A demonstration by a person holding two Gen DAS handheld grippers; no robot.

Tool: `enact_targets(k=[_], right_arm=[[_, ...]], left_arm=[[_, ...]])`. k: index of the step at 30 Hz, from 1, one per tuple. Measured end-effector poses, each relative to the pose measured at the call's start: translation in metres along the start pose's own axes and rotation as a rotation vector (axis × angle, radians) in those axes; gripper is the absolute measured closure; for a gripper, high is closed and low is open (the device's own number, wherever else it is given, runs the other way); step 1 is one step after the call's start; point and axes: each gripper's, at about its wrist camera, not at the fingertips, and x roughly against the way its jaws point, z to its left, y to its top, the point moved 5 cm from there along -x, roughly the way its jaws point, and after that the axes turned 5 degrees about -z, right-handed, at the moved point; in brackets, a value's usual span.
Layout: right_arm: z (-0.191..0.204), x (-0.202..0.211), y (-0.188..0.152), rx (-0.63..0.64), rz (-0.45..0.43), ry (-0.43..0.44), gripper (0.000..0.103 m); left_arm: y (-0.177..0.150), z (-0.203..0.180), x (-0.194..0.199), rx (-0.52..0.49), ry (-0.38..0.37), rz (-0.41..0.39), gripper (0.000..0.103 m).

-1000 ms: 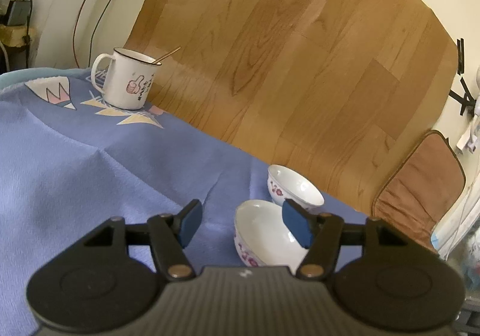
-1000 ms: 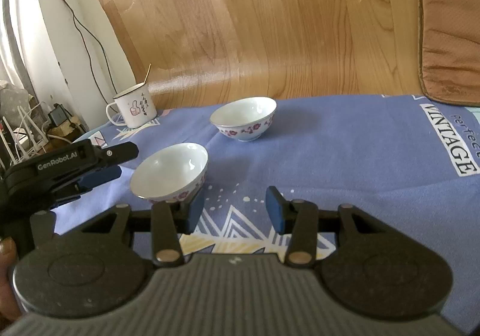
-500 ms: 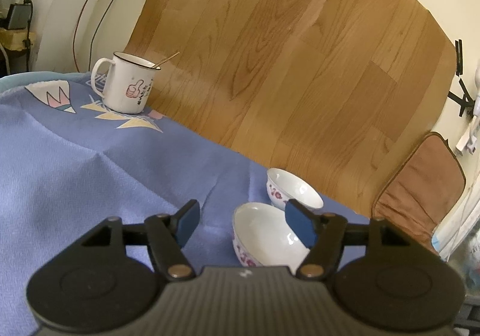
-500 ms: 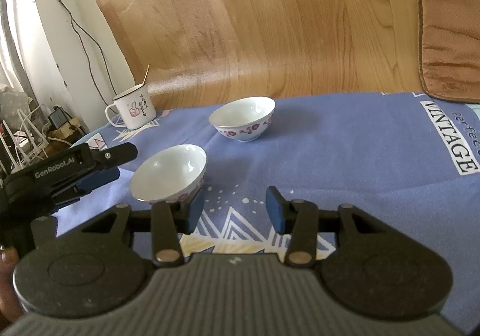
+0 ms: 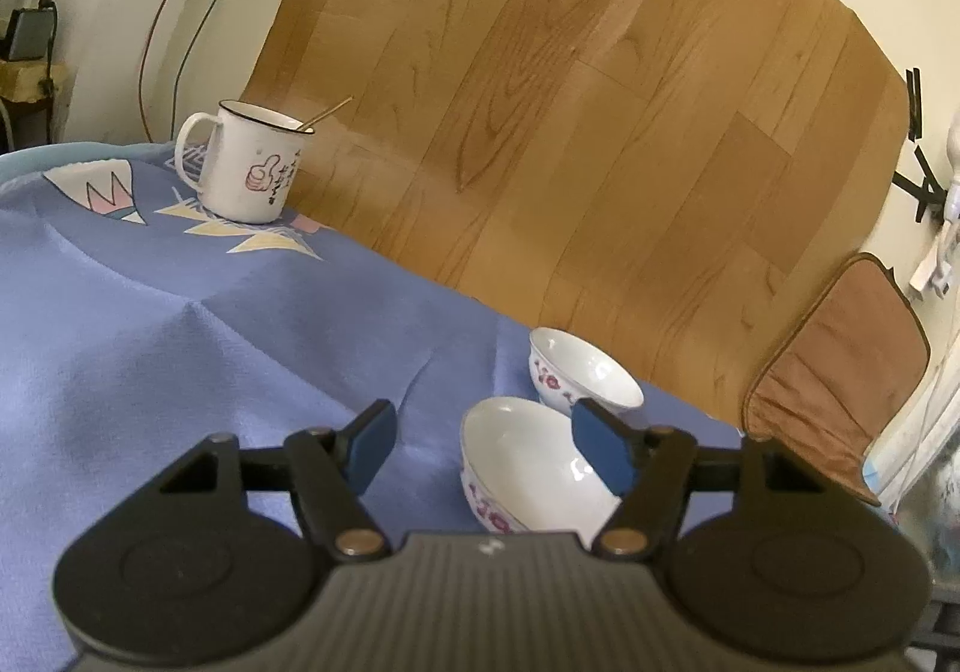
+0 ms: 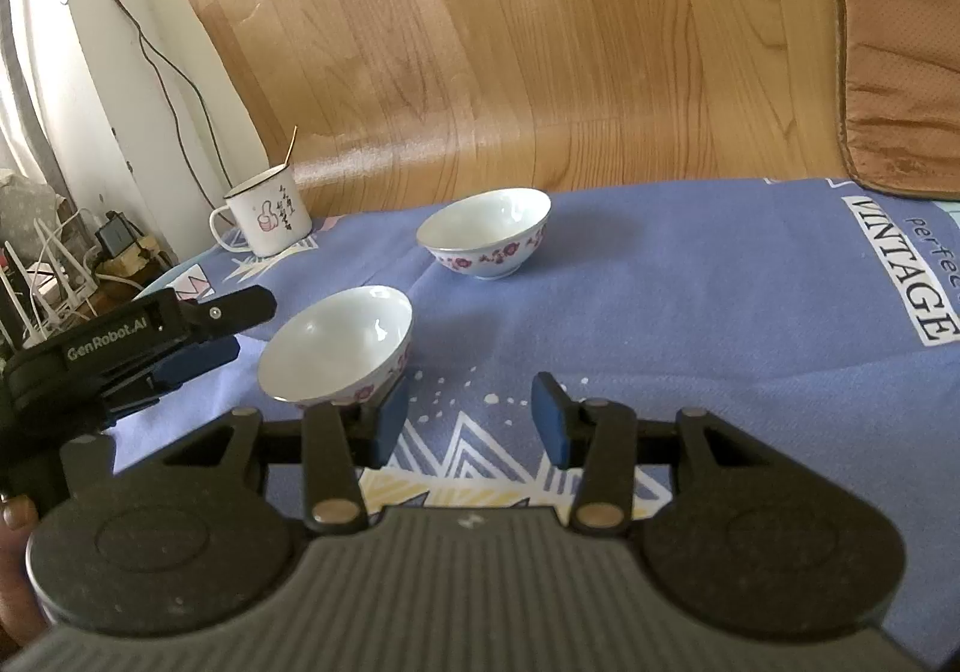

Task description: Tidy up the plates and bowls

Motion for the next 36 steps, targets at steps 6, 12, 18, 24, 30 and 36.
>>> enact_targets(k=[6,12,18,24,30,36], right_arm=[[0.0,0.0,0.0,-0.001,0.001,-0.001,0.055],[0.0,0.0,0.0,0.0,0.001,0.0,0.055],[0.0,0.0,0.0,0.0,0.002,-0.001,0.055],[0.0,-0.001,0.0,0.0,0.001,0.001,0.055],[0.004,-0.004,0.007,-0.001,0.01,0.019,0.055],[0.012,-0.017,0.016,-0.003,0.032,0.046,0.061]], left_arm=[[0.001,0.002,0.0,0.007,0.0,-0.001,0.039],[0.001,0.003,0.001,0.006,0.015,-0.006,0.039],[0.001,0.003,0.002,0.008,0.027,-0.009,0.039],[0.001,0.004,0.0,0.018,0.03,0.004,0.045],[0.0,0.007,-0.002,0.036,0.03,0.025,0.05],[-0.004,0.002,-0.009,-0.003,0.055,0.061,0.052]])
